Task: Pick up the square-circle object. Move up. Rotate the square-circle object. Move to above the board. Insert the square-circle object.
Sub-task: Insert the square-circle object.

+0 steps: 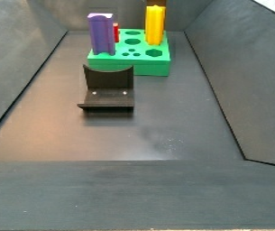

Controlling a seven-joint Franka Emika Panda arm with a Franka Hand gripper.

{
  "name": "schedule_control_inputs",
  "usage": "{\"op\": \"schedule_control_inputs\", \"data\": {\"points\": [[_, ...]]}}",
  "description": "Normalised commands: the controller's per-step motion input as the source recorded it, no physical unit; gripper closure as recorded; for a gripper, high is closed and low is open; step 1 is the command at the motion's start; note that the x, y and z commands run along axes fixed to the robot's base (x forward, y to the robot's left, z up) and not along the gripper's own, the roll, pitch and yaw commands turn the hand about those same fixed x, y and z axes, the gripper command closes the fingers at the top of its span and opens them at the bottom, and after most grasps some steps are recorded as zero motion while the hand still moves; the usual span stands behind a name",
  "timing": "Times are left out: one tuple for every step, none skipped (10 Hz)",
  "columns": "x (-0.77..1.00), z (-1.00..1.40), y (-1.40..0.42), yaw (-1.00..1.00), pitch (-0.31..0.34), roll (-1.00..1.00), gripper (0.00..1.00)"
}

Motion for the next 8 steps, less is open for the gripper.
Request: {"op": "schedule_control_inputs", "data": {"points": [[0.15,-0.49,0.05,0.03,0.0,-0.07,1.0],[0.15,-0.52,0.04,0.0,0.0,-0.1,1.0],[0.05,-0.53,0.01,-0.05,-0.003,-0.12,1.0],[0.07,-0.59,0.02,-0.05,0.0,-0.11,1.0],[0.11,-0.59,0.09,-0.04,0.021,-0.09,1.0],[0.0,-0.6,0.05,-0.03,0.0,-0.08,1.0],[0.04,-0.6,0.0,0.09,0.0,-0.09,1.0],[0.44,-0.5,0.0,0.1,0.15,0.0,1.0]]}}
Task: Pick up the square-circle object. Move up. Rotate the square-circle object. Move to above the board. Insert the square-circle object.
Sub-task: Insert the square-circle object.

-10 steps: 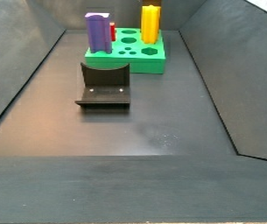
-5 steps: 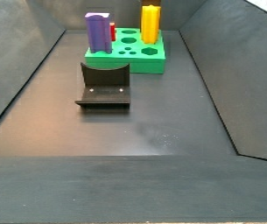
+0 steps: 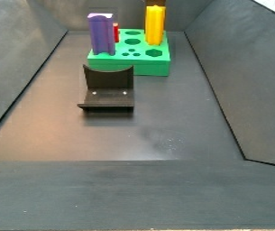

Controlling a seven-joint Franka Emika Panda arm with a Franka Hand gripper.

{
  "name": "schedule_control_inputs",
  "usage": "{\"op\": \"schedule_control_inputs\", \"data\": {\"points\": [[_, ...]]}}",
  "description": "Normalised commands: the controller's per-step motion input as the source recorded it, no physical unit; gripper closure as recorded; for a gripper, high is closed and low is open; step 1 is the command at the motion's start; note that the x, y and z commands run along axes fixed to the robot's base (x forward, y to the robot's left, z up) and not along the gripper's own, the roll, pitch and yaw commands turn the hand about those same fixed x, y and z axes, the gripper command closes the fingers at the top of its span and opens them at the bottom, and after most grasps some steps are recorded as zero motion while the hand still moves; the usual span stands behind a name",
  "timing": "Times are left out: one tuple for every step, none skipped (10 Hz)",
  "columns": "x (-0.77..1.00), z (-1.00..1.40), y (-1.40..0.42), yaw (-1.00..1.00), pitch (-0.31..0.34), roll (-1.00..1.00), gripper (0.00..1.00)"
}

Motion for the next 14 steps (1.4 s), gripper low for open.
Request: {"op": "schedule_control_inputs", "data": {"points": [[0.53,-0.43,0.0,-0.16,0.15,0.0,1.0],[0.41,-0.33,0.0,-0.19,0.116,0.0,1.0],[0.18,-0.24,-0.05,-0.17,0.029,0.0,1.0],[0.19,-0.31,-0.11,0.22,0.011,0.07,1.0],[0.32,-0.32,-0.02,0.7,0.017,0.11,1.0],[0.13,-0.25,0.0,0.7,0.0,0.04,1.0],[0.03,-0.24,-0.05,0.41,0.0,0.0,1.0],[0.09,-0.27,-0.02,0.2,0.0,-0.05,1.0],[0.12,-0.29,-0.06,0.13,0.0,-0.03,1.0],[0.09,-0.2,-0.2,0.0,0.0,-0.03,1.0],[0.0,-0.14,-0.27,-0.03,-0.046,-0.05,1.0],[0.0,-0.16,-0.26,-0.1,-0.066,-0.04,1.0],[0.0,-0.23,-0.15,-0.07,-0.076,-0.07,1.0],[0.0,-0.41,-0.06,0.0,-0.063,-0.05,1.0]]}}
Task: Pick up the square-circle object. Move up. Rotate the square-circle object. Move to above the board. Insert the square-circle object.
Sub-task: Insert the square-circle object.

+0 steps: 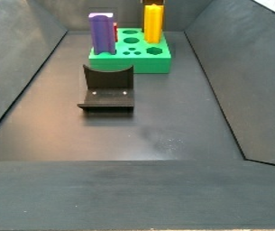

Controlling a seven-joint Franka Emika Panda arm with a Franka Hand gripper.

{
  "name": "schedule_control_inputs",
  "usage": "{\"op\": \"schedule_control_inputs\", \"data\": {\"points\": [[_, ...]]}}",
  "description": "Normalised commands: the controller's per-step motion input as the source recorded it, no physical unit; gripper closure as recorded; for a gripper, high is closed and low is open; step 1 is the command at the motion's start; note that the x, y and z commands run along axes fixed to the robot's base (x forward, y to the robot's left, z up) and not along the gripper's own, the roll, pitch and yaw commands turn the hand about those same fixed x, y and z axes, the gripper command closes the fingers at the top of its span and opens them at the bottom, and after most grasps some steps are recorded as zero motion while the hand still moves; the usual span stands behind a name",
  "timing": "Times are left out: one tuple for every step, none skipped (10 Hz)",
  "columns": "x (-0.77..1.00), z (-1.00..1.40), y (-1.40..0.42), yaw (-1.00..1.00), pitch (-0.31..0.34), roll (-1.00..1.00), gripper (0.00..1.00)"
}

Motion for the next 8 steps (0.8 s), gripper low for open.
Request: {"op": "schedule_control_inputs", "data": {"points": [[0.0,-0.56,-0.03,0.0,-0.067,0.0,1.0],[0.03,-0.63,-0.02,0.0,-0.023,0.0,1.0],[0.06,-0.65,0.0,0.0,-0.003,0.0,1.0],[0.09,-0.61,-0.04,0.0,-0.003,0.03,1.0],[0.06,-0.53,-0.08,0.03,0.0,0.01,1.0],[0.0,-0.03,-0.19,0.0,0.037,0.08,1.0],[0.0,0.0,-0.02,0.0,0.0,0.01,1.0],[0.0,0.0,0.0,0.0,0.0,0.02,1.0]]}}
